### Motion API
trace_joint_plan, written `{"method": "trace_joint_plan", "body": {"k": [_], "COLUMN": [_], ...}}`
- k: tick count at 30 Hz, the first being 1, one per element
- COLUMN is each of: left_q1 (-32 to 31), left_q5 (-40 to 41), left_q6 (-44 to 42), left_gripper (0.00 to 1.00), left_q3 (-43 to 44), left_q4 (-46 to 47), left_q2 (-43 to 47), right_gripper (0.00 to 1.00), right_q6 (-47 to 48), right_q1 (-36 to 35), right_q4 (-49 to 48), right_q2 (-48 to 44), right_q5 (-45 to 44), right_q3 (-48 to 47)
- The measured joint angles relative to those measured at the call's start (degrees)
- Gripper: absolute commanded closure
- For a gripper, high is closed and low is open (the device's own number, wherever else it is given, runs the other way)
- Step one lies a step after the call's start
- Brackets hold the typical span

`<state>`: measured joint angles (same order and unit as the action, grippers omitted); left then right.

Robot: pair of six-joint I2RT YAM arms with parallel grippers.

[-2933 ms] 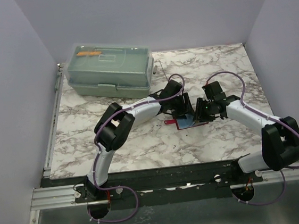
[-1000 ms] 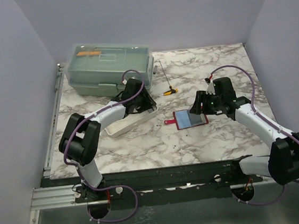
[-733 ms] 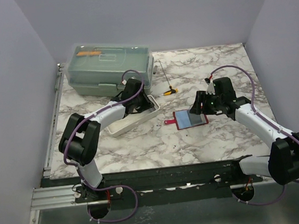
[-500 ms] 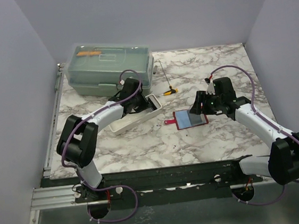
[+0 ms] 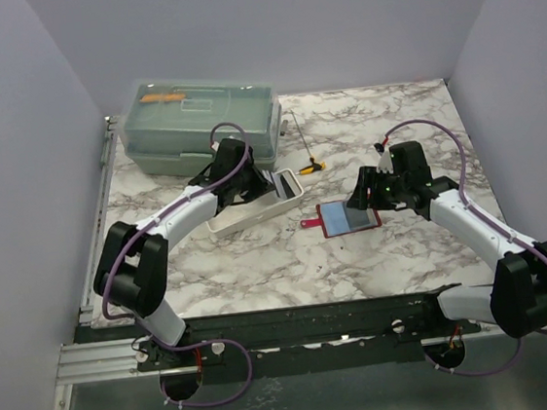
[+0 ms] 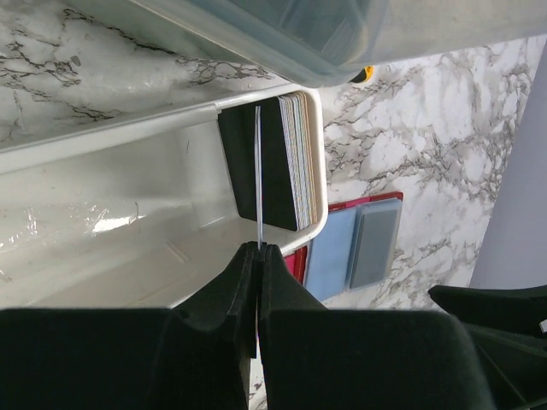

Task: Put the credit cards into the card holder
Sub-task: Pick up the credit card from the storage box, then insert the credit card into the card holder.

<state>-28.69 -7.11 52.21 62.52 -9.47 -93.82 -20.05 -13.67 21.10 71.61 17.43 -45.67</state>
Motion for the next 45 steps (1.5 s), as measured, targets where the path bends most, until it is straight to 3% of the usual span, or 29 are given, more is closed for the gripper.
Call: {"method": "trace_joint_plan", "body": {"k": [19, 30, 37, 42, 45], "left_q1": [0.57, 0.07, -0.04, -0.04, -0.15], "left_q5": [-1.38, -2.89, -1.86, -2.84, -6.62], "left_q6": [0.07, 0.04, -1.42, -2.99, -4.74], "left_gripper": [1.0, 1.0, 1.0, 1.0, 1.0], "left_q3": [4.17, 12.15, 12.02, 10.4, 5.7], "left_q4": [-6.14, -12.92, -16.7, -16.13, -11.63], "left_q2": [-2.97, -7.23, -4.0, 2.12, 7.23], "right_gripper": [0.37, 0.36, 0.36, 0.36, 0.39], "right_q6": [0.66, -2.03, -3.3, -3.91, -3.96], "right_q1": [-0.35, -6.21, -7.06, -1.97, 6.21], "right_q4": [-0.92, -13.94, -13.88, -7.56, -4.85], "right_q2": [3.19, 11.47, 13.11, 10.54, 8.41], "right_q5": [5.33, 13.77, 10.99, 4.59, 2.89], "right_q3": [0.0, -4.39, -7.23, -7.37, -6.27]}}
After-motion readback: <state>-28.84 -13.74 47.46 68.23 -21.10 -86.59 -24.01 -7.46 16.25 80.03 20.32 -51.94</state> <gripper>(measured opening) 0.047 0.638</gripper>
